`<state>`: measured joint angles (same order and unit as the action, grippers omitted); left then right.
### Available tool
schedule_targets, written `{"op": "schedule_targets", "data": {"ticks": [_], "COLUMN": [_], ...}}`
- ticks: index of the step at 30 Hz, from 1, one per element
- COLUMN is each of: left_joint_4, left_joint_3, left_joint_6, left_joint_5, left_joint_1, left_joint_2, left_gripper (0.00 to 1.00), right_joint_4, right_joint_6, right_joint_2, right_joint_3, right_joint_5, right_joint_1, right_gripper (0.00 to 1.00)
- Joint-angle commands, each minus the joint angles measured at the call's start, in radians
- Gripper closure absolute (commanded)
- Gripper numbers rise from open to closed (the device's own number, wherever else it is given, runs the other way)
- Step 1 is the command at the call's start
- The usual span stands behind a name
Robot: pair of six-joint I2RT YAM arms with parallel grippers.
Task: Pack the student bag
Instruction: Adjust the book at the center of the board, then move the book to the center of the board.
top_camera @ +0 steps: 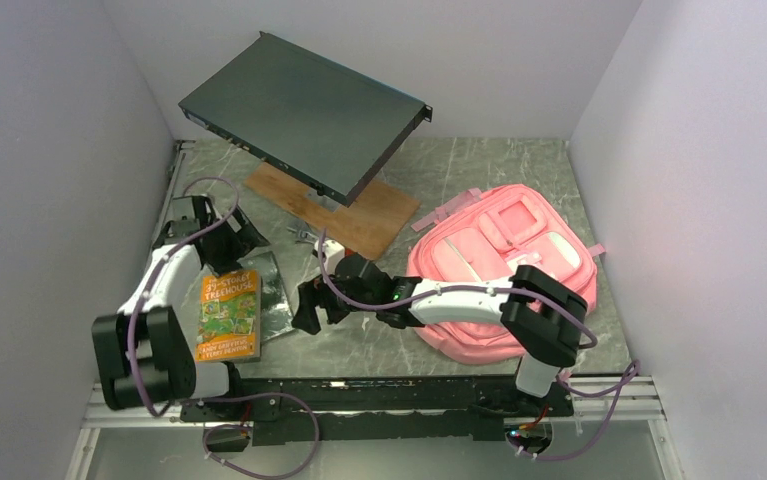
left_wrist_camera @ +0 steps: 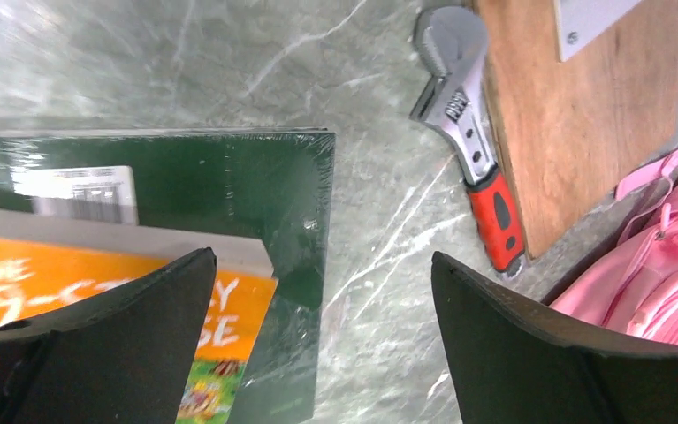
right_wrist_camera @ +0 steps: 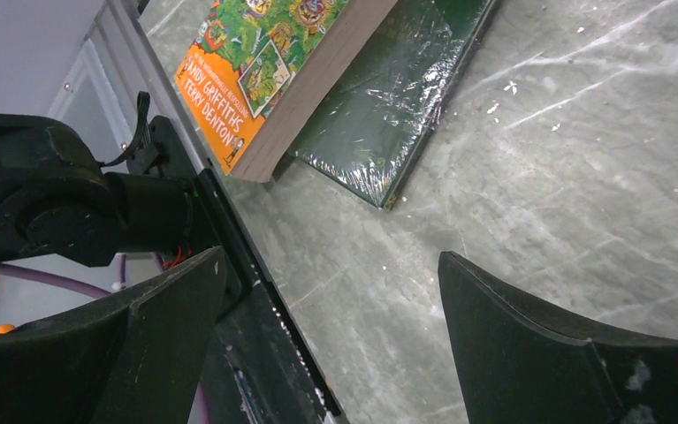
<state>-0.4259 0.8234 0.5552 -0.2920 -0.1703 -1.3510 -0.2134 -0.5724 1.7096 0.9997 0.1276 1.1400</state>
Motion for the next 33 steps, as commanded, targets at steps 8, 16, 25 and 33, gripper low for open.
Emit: {"op": "schedule_targets", "data": {"ticks": [8, 16, 25, 33], "left_joint_4": [-0.156, -0.084, -0.009, 0.122], "left_joint_3": [0.011, -0.116, -0.218, -0.378], "left_joint_6": [-0.068, -0.039, 0.012, 0.181], "left_joint_5": [0.138, 0.149, -0.111, -0.31], "left_joint_1": [-0.349, -0.4, -0.41, -0.283], "left_joint_2": [0.215, 0.067, 0.029, 0.186], "left_gripper": [0.0, 0.0, 0.04, 0.08], "right_joint_4": [-0.092, -0.074, -0.186, -0.248], "right_joint_6": [-0.001, 0.014, -0.083, -0.211], "right_joint_2": [0.131, 0.16, 0.191, 0.162], "right_joint_3": [0.129, 0.144, 0.096, 0.0], "right_joint_5": [0.073, 0.09, 0.193, 0.089], "right_joint_1": [0.023, 0.023, -0.048, -0.068], "right_gripper": [0.18, 0.14, 0.06, 0.2]}}
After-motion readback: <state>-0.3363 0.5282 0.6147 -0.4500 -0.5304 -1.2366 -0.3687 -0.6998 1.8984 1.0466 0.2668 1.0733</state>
